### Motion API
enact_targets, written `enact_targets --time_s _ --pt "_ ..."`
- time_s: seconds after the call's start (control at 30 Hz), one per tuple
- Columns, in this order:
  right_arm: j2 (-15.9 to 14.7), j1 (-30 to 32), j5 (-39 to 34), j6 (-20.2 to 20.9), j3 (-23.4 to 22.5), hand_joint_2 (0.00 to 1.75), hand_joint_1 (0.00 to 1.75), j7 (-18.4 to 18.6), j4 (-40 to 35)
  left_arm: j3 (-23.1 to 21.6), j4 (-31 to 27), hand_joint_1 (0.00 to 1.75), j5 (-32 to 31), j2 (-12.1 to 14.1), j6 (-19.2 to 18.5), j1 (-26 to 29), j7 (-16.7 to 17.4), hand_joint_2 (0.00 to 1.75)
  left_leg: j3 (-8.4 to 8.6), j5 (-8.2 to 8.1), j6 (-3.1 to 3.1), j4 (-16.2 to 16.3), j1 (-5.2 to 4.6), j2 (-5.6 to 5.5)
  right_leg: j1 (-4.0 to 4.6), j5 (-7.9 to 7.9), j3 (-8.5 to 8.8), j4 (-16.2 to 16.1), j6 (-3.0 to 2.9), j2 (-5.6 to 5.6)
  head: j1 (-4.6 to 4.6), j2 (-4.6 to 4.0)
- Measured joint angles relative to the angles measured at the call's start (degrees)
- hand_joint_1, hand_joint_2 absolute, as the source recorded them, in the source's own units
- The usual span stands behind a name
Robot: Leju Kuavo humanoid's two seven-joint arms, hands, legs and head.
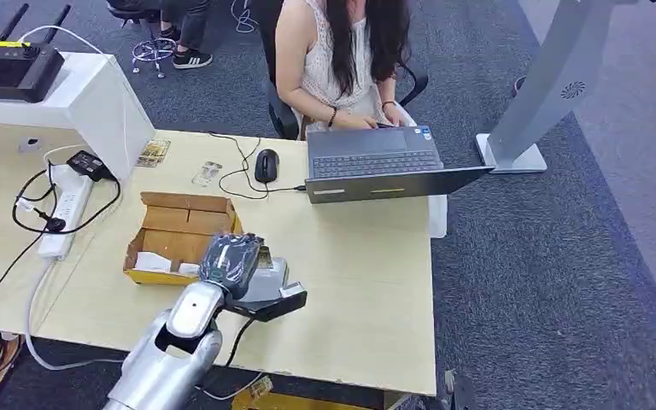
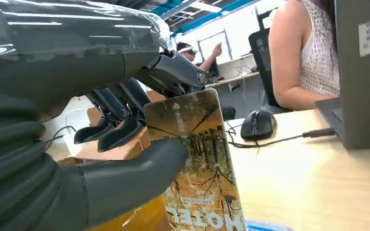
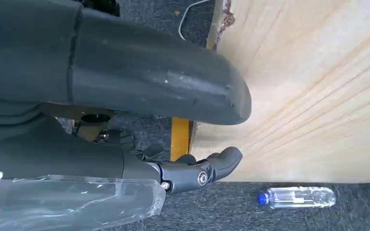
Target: Pass the card to the sensor for recognition and then transmit it.
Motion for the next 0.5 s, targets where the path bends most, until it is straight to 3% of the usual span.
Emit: enact_targets --time_s 0.33,0.43,0.5 --pt "0.00 -0.06 -0.61 0.00 0.63 0.00 0.00 0.57 0.02 -1.11 2.75 1.75 2.56 0.09 -4.55 -1.08 -1.38 1.75 0.02 0.00 0.00 0.00 0.00 -0.01 0.00 0.00 0.03 0.00 0.00 -0.01 -0.02 0.00" --pt "0.00 -0.05 -0.87 0.00 0.94 0.00 0.00 0.48 0.02 -1.20 2.88 1.75 4.79 0.22 -4.37 -1.35 -3.22 1.75 0.03 0.01 0.00 0.00 0.00 -0.01 0.00 0.01 0.03 0.00 0.00 -0.02 -0.02 0.00" --pt "0.00 0.01 -1.44 0.02 0.98 0.00 0.00 -0.11 0.02 -1.33 2.07 1.75 6.45 0.46 -2.09 -1.61 -3.87 1.75 0.02 0.03 0.02 0.01 0.00 -0.01 0.00 0.02 0.00 0.01 -0.01 -0.01 0.00 0.00"
